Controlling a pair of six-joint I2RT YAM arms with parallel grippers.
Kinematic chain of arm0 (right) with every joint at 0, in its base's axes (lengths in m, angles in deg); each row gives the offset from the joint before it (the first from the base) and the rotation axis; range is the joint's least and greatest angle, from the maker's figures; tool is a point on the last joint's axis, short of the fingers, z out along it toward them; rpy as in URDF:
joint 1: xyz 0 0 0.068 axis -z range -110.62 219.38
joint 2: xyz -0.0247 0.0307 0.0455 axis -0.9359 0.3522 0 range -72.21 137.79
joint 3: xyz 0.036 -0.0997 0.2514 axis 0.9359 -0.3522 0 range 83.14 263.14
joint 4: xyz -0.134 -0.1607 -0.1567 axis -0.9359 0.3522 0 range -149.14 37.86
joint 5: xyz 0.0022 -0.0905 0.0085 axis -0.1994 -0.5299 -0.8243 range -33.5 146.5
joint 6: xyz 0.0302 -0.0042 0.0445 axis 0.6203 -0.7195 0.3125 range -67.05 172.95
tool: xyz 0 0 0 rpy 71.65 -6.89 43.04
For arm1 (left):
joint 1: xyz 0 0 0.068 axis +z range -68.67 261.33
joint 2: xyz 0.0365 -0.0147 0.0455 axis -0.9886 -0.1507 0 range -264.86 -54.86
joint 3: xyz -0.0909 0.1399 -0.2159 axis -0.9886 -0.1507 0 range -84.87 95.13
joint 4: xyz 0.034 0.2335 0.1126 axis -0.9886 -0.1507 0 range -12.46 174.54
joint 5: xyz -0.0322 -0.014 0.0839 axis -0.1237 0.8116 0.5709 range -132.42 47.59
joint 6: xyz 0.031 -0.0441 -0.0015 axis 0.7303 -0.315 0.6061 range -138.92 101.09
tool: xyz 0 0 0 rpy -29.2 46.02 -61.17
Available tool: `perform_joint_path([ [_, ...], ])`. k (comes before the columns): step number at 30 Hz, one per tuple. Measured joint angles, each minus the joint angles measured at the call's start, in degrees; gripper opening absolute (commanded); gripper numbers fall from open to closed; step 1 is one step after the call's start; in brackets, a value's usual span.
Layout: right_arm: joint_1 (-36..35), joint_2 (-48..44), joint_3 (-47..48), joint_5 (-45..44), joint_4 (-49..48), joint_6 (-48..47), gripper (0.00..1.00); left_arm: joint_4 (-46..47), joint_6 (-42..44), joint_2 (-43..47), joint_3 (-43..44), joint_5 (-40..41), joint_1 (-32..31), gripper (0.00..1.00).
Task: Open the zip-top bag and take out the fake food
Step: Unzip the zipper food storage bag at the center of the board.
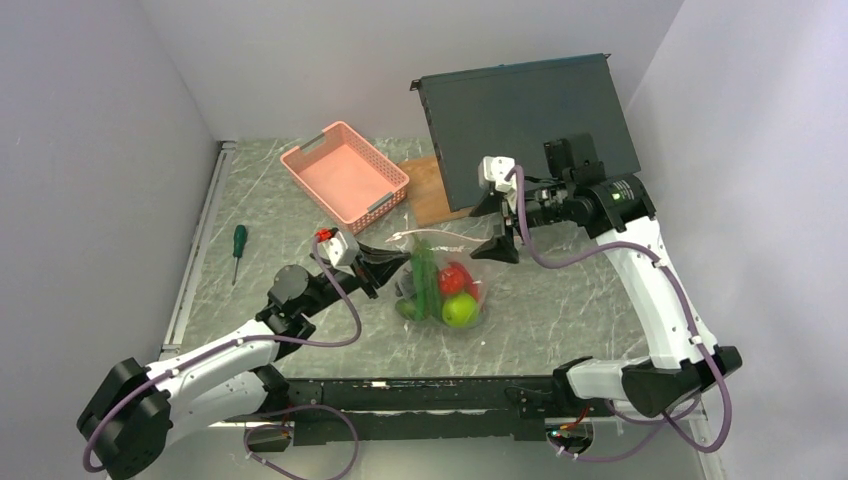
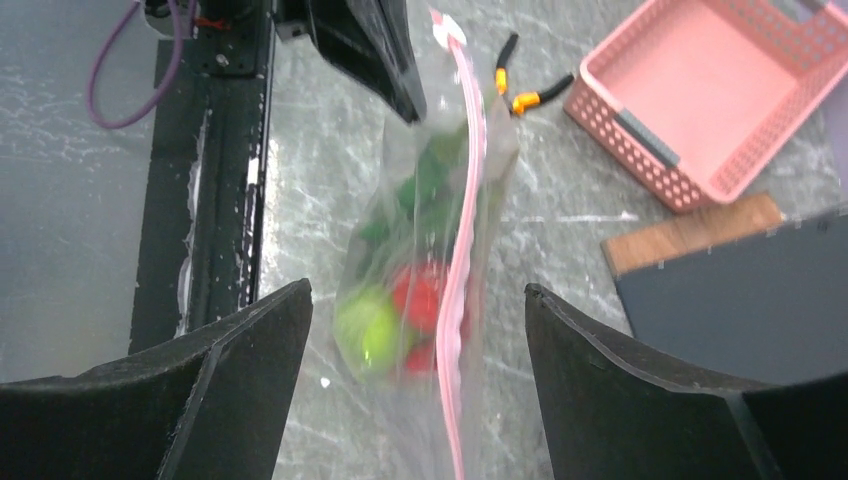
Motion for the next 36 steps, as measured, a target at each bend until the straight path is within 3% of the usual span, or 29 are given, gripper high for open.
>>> perform_joint_path([
  [6,-7.96,5.97,6.49,-3.23,0.24,1.51,0.78,-3.89,1.9,-0.26,3.3,2.25,-3.54,0.0],
  [11,-14.47,12.2,9.9,-9.53,0.2,1.79,0.65,-5.84,2.78,-0.22,4.42,3.19,-5.05,0.0],
  [15,-17.88,15.65,11.26,-14.25,0.0,2.69,0.47,-7.15,3.02,-0.09,4.42,3.61,-5.57,0.0],
  [21,-19.06,16.7,11.61,-17.4,-0.28,4.26,0.0,-9.18,3.28,1.7,4.42,4.02,-5.95,0.0],
  [24,-19.04,16.61,11.56,-17.79,-0.42,5.22,0.0,-10.49,3.48,2.91,4.42,4.42,-5.99,0.0],
  [25,-19.04,16.5,11.54,-17.75,-0.48,5.38,0.0,-10.95,3.54,3.37,4.39,4.59,-5.99,0.03],
  [26,-18.93,16.26,11.39,-17.27,-0.66,5.53,0.0,-11.54,3.74,3.96,4.39,4.81,-5.99,0.14],
  [29,-17.86,15.41,11.02,-14.97,-0.57,5.68,0.0,-12.37,4.85,6.43,3.61,5.05,-6.01,0.68],
  [31,-15.91,14.6,10.82,-12.96,-0.11,5.25,0.0,-12.17,5.4,9.66,1.51,5.09,-6.03,0.9],
  [33,-14.14,13.64,10.34,-10.4,0.52,4.66,0.0,-11.47,6.08,13.53,-1.44,5.07,-6.05,0.99],
  [36,-12.2,11.65,8.11,-6.78,1.09,3.41,0.0,-11.23,7.61,18.53,-4.83,5.09,-6.05,1.0],
])
